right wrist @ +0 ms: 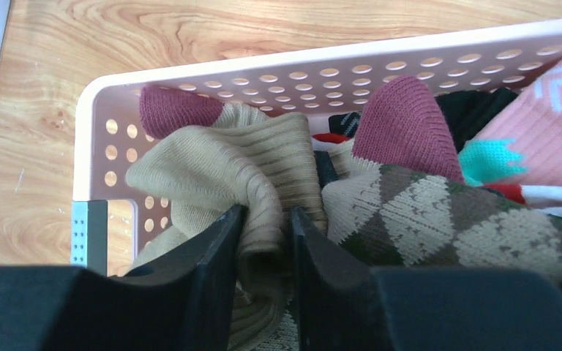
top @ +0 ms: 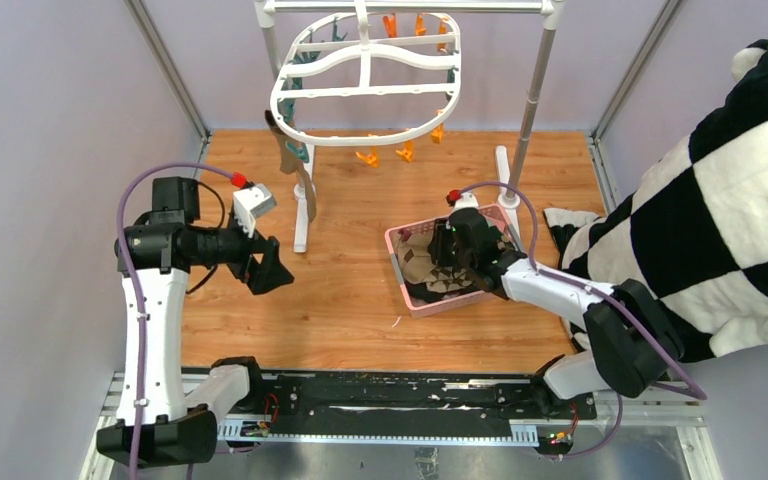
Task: Remove the socks clipped to the hanger
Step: Place the sock in the bin.
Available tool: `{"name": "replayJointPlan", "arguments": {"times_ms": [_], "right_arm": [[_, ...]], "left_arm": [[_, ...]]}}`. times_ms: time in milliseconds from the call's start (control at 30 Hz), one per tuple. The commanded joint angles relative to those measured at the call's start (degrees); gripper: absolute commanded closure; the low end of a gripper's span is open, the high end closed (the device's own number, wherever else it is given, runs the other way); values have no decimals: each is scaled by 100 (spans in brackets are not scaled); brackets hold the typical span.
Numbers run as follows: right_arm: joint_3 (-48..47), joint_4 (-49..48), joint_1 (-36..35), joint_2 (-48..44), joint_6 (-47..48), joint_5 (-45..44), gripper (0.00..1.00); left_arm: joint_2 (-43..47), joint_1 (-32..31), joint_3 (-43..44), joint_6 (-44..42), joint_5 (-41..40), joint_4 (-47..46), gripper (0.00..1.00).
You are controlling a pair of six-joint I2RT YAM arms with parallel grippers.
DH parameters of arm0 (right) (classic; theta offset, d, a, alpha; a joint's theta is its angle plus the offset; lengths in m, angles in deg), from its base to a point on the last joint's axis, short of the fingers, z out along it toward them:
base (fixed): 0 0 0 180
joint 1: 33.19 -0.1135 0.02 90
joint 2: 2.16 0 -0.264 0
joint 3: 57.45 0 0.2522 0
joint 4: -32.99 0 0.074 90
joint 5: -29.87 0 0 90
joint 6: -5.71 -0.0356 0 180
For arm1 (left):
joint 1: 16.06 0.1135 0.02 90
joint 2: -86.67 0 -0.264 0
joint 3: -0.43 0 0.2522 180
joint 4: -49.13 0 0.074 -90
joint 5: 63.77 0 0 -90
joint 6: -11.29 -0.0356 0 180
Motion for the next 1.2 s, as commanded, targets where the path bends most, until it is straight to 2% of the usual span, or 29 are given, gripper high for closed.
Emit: {"name": "replayJointPlan", "arguments": {"times_ms": [0, 200, 300, 467, 633, 867, 967, 1067, 1167], "right_arm": [[312, 14, 77, -320, -34, -614, 59], [288, 232, 78, -1686, 132, -213, 39], [58, 489, 83, -1923, -15, 294, 36], [190, 53, 93, -1814, -642, 1361, 47], [416, -800, 168, -943, -1126, 1878, 62], [539, -1295, 967, 341, -1799, 1630, 78], [735, -1348, 1037, 565, -1966, 1467, 82], [960, -1347, 837, 512, -2039, 1299, 78], [927, -757, 153, -179, -1694, 152, 61]], "left_arm": [[-141, 781, -117, 110, 112, -135, 0], [-361, 1331, -133, 106, 478, -140, 0], [-413, 1358, -143, 108, 615, -140, 0], [-430, 1429, -204, 99, 671, -140, 0], [-425, 1582, -191, 94, 663, -140, 0], [-348, 1739, -212, 88, 656, -141, 0], [-318, 1777, -254, 69, 665, -141, 0], [-394, 1805, -294, 69, 715, -140, 0], [-546, 1878, -282, 123, 843, -140, 0]]}}
